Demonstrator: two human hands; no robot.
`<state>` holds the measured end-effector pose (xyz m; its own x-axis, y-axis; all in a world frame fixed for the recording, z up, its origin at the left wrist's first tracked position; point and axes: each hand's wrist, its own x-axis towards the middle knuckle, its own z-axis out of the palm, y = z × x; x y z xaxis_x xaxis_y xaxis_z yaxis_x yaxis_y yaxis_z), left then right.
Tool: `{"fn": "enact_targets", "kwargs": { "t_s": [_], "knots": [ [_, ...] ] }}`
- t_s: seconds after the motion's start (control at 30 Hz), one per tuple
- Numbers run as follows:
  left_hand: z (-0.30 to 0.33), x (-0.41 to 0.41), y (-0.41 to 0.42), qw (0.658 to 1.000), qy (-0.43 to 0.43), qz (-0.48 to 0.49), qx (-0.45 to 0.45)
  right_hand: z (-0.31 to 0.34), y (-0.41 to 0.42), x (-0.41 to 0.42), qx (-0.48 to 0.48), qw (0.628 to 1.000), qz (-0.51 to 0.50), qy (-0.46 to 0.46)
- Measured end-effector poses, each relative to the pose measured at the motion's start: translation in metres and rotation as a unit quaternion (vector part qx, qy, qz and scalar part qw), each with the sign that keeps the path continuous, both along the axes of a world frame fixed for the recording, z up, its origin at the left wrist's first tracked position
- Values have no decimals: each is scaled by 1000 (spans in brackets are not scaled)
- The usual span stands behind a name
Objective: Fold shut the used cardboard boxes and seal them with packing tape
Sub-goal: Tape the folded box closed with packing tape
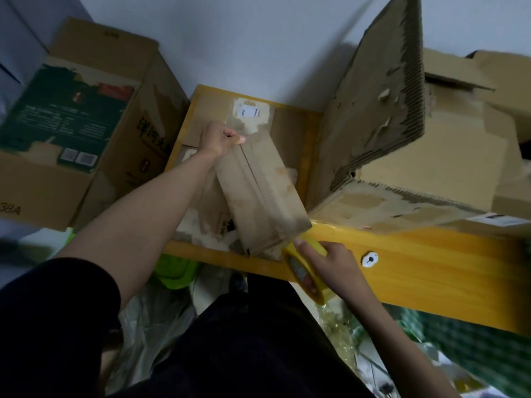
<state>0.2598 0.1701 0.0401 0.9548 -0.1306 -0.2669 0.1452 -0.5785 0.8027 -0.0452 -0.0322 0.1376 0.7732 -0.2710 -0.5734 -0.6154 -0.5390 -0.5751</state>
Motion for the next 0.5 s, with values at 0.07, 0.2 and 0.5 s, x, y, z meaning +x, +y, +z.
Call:
{"fn": "enact_targets", "kwargs": {
  "t_s": [0.07,0.2,0.5],
  "knots": [
    [1,-2,-2,1000,-6,-4,3,-7,2,-11,-24,999,-21,-3],
    [3,-7,-3,1000,-19,-4,3,-14,9,-18,-44,998,-29,-17],
    [5,-8,-3,999,-26,-6,21,-35,21,-29,-22,998,-54,-3]
  ]
}}
